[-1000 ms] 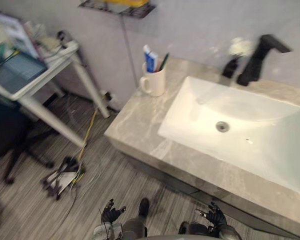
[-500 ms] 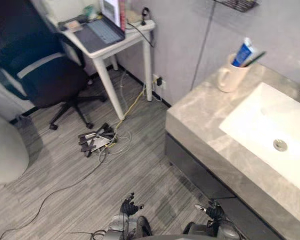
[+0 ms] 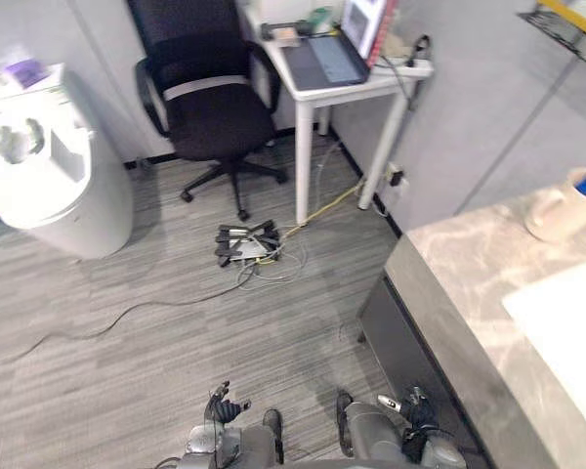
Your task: Organize washtable
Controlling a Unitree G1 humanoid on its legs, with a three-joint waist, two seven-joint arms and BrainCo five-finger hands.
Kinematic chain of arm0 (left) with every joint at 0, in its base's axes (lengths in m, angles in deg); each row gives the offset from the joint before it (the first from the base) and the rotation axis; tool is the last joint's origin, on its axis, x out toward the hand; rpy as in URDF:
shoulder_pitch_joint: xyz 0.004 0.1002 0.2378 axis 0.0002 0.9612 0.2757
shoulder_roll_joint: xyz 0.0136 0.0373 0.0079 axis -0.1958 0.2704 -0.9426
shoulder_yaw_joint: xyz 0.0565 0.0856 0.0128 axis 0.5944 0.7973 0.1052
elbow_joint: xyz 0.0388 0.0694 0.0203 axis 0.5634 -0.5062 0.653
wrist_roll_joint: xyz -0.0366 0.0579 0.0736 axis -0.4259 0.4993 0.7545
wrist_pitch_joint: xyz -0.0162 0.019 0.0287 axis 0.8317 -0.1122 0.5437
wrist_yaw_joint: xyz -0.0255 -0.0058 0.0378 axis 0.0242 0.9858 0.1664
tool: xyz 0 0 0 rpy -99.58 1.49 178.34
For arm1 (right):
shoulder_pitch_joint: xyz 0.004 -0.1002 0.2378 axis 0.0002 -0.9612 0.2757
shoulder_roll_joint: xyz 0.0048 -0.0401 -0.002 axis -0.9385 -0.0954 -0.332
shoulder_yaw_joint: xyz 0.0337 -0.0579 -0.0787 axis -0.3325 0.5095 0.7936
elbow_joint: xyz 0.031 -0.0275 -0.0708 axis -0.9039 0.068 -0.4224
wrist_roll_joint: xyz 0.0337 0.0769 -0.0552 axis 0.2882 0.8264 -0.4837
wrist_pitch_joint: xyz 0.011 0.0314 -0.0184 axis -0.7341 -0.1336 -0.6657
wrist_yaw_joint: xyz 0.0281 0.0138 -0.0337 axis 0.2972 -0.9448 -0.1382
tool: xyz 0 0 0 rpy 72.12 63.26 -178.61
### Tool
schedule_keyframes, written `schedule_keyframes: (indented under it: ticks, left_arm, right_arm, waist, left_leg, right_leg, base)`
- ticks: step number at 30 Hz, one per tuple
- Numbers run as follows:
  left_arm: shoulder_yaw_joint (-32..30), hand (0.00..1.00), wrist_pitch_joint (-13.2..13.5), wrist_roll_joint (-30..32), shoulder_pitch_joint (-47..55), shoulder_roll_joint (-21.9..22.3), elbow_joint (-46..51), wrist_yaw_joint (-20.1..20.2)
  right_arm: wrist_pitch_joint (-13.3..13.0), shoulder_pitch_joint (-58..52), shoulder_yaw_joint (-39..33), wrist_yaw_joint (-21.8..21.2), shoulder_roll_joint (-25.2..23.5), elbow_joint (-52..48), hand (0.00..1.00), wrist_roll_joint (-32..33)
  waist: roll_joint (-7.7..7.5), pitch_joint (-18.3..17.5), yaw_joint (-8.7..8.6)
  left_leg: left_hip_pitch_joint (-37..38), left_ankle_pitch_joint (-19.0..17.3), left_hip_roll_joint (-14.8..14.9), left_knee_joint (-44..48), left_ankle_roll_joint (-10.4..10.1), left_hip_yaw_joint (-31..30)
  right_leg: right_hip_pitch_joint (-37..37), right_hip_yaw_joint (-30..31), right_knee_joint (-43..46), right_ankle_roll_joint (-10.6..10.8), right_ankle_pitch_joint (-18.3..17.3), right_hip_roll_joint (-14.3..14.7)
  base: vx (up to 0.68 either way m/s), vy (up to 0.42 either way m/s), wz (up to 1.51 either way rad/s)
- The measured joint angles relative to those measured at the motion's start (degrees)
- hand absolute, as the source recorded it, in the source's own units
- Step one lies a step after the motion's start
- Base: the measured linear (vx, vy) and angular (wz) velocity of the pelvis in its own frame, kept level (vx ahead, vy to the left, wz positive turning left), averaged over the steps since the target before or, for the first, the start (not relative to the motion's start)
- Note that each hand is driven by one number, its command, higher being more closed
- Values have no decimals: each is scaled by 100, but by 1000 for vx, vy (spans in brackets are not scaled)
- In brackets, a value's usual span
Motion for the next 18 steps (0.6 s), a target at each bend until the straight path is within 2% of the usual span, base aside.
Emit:
schedule_keyframes:
  ticks: [1,2,4,5,6,7,8,10,11,12,13,14,18]
  left_arm:
    - [-13,0,18,-29,24,132,128,-3]
    - [-19,0,42,-88,131,286,339,6]
    - [-137,0,30,-87,168,379,394,42]
    - [-203,0,21,-85,162,399,411,49]
    - [-319,0,17,-79,139,445,445,49]
    - [-330,0,14,-77,136,455,489,49]
    - [-330,0,5,-77,137,449,485,48]
    - [-320,0,-17,-43,115,461,488,48]
    - [-277,0,-19,-10,85,471,487,46]
    - [-237,0,-20,-4,64,460,483,46]
    - [-142,0,-46,5,27,409,482,49]
    - [30,0,-49,35,38,316,467,51]
    - [168,0,-51,99,104,112,268,68]
  right_arm:
    - [-19,-66,-20,-3,-8,-17,0,19]
    - [-37,-109,-38,-10,52,-73,0,22]
    - [0,-69,62,-180,195,-97,0,-10]
    - [14,-57,129,-214,227,-100,0,-43]
    - [20,-60,224,-236,240,-84,0,-90]
    - [25,-64,224,-187,237,-88,0,-71]
    - [25,-53,223,-133,219,-103,0,-46]
    - [17,-47,209,2,157,-270,0,40]
    - [2,-34,207,26,128,-349,0,102]
    - [-7,1,209,30,105,-360,0,126]
    - [-13,62,204,43,66,-357,0,129]
    - [-12,121,213,48,-1,-327,0,132]
    - [-12,167,221,17,-123,-240,0,129]
  waist:
    - [-2,-20,8]
    - [142,-48,23]
    - [324,-76,46]
    - [324,-76,75]
    - [294,-60,175]
    - [286,-61,208]
    - [283,-62,207]
    - [258,-57,148]
    - [276,-68,129]
    - [281,-69,119]
    - [271,-72,116]
    - [219,-95,115]
    - [202,-105,158]
  left_leg:
    - [-110,64,77,138,-192,-221]
    - [-422,13,326,713,-319,-285]
    - [-533,-150,647,833,-614,-338]
    - [-528,-122,716,758,-710,-332]
    - [-495,-10,765,528,-894,-294]
    - [-495,136,770,311,-972,-175]
    - [-507,231,770,226,-958,-22]
    - [-613,630,772,17,-765,997]
    - [-711,747,837,9,-594,1825]
    - [-792,826,847,46,-488,2159]
    - [-811,1016,815,-33,-276,2526]
    - [-639,1282,644,-567,-207,2573]
    - [67,1977,358,-1937,-200,2329]
  right_leg:
    - [-22,-356,-17,-53,-10,3]
    - [43,-887,-62,-184,84,45]
    - [224,-1355,-195,-368,142,254]
    - [249,-1437,-211,-376,147,299]
    - [268,-1537,-188,-380,150,313]
    - [268,-1582,-186,-385,153,277]
    - [268,-1633,-185,-386,153,221]
    - [283,-1868,-241,-392,151,-22]
    - [322,-2049,-334,-417,145,-127]
    - [321,-2144,-338,-425,139,-173]
    - [351,-2235,-391,-425,139,-241]
    - [450,-2317,-583,-382,169,-301]
    - [798,-2468,-897,-305,323,-286]
  base:
    - [210,-326,164]
    - [210,-326,153]
    - [207,-264,102]
    - [219,-308,76]
    - [95,-160,57]
    - [84,-119,55]
    - [57,-35,61]
    - [29,32,70]
    - [4,71,68]
    - [0,110,81]
    - [-6,141,85]
    - [-15,139,77]
    - [-58,84,39]
